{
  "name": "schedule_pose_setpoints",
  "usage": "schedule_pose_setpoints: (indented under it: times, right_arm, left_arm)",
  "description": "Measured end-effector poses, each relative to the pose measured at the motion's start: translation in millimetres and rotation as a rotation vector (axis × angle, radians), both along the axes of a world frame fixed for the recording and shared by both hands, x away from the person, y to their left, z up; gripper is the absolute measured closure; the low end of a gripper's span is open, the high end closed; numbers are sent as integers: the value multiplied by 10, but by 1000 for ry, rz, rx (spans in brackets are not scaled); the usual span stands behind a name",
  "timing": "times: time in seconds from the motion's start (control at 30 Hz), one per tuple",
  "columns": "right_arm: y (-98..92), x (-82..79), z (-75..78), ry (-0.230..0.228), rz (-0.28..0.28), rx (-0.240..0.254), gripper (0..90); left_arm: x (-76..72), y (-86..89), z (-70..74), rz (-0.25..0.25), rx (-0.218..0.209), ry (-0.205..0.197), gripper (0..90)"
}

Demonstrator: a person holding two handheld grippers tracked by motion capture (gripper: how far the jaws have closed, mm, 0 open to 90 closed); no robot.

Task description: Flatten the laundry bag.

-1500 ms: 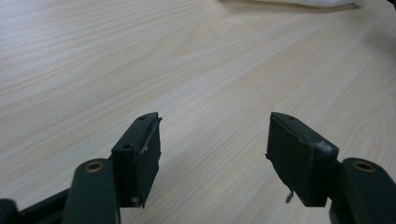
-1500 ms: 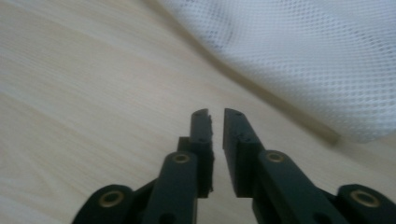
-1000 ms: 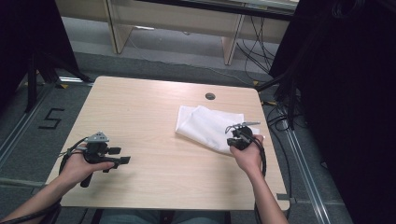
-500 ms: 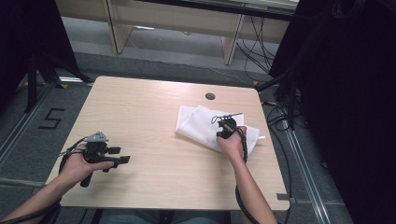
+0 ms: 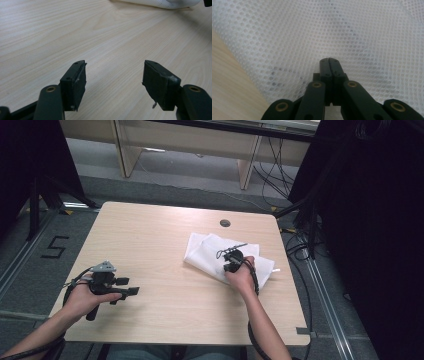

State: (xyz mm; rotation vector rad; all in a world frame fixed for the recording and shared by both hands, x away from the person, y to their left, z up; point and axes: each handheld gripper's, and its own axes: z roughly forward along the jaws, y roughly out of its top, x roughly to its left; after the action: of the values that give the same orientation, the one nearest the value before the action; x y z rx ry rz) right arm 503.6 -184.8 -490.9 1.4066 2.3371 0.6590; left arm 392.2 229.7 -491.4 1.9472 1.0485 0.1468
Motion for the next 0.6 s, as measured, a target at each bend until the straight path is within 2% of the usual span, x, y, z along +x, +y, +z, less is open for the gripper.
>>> schedule_pose_setpoints:
  times: [0.03,0.1,0.17,0.2,0.27,0.47,0.5,0.57,0.6]
  right_arm:
    - [35,-21,2,-2,4,-16,900]
    - [158,-61,2,-11,57,-53,900]
    - [189,-64,-3,-16,70,-53,900]
    - [253,-90,5,3,68,-51,900]
    - [355,-122,4,-4,120,-76,900]
    - [452,-156,-4,-12,168,-64,900]
    - [472,-169,-3,1,169,-54,900]
    - [482,-172,-9,-9,202,-48,900]
    - [502,-192,-7,6,198,-32,900]
  left_arm:
    - [-2,0,0,1,0,2,350]
    - [-3,-1,1,-1,0,-1,350]
    - [-4,-1,4,-1,3,-3,350]
    - [-6,-3,4,3,4,-6,350]
    - [-5,0,4,-1,1,-3,350]
    - [-6,-1,4,1,2,-3,350]
    - [-8,-5,5,3,1,-6,350]
    - [-15,-15,16,0,-7,-5,355]
    - [-17,-32,20,3,-14,-12,362]
